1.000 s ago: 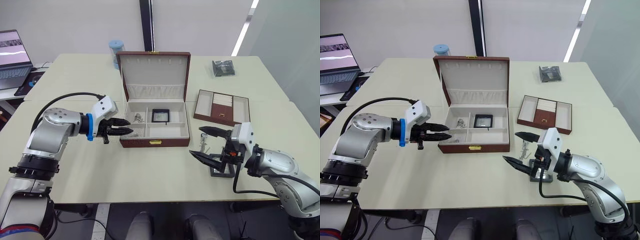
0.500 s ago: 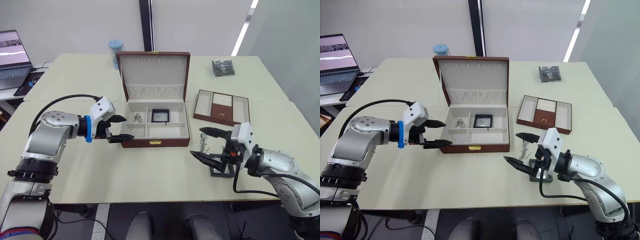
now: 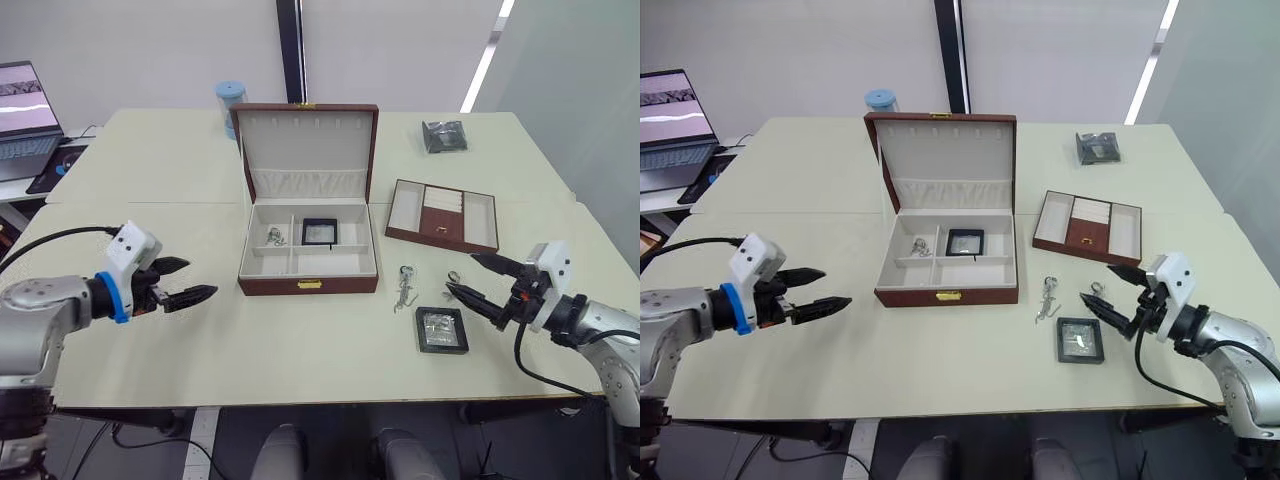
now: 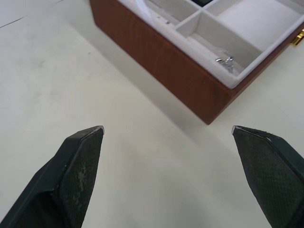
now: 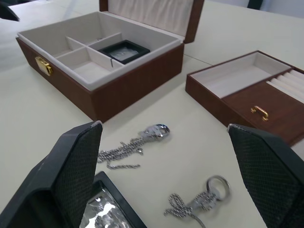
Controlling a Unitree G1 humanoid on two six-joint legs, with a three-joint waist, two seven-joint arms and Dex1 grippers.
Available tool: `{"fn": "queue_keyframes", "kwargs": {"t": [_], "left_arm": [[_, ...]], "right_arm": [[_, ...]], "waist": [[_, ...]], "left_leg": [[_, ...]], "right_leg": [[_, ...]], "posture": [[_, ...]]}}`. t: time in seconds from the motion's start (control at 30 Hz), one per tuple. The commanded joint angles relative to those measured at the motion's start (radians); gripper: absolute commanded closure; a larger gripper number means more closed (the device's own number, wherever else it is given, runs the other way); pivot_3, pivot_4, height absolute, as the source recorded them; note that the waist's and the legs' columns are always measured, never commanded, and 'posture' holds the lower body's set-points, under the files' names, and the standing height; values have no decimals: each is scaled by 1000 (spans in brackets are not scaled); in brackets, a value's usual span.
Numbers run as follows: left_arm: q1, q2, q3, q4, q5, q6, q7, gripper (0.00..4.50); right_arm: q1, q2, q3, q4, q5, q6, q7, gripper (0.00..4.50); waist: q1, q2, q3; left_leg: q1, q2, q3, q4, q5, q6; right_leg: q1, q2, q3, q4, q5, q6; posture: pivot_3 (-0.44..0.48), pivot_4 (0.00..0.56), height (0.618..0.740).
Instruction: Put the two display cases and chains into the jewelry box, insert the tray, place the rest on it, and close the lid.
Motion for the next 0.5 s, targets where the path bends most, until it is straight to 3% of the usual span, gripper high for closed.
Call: {"fn": "queue_keyframes", "kwargs": {"t": [0.03, 0.3, 0.5], "left_arm": [[60, -12, 95, -40, -15, -11, 54, 10], [237, -89, 262, -57, -15, -27, 191, 10], [262, -110, 303, -37, -8, -67, 256, 10]], "right_arm": [[1, -14, -58, 39, -9, -48, 7, 0], [1, -16, -94, 143, -65, -116, -24, 0], [-18, -23, -94, 199, -86, -148, -24, 0]], "waist": [[-1, 0, 0], [-3, 0, 0], [-3, 0, 0]], "left_leg": [[0, 0, 0, 0, 0, 0], [1, 0, 0, 0, 0, 0], [1, 0, 1, 0, 0, 0]], "right_leg": [[0, 0, 0, 0, 0, 0], [0, 0, 0, 0, 0, 0], [1, -1, 1, 0, 0, 0]], "posture": [[0, 150, 740], [0, 150, 740], [0, 150, 740]]}}
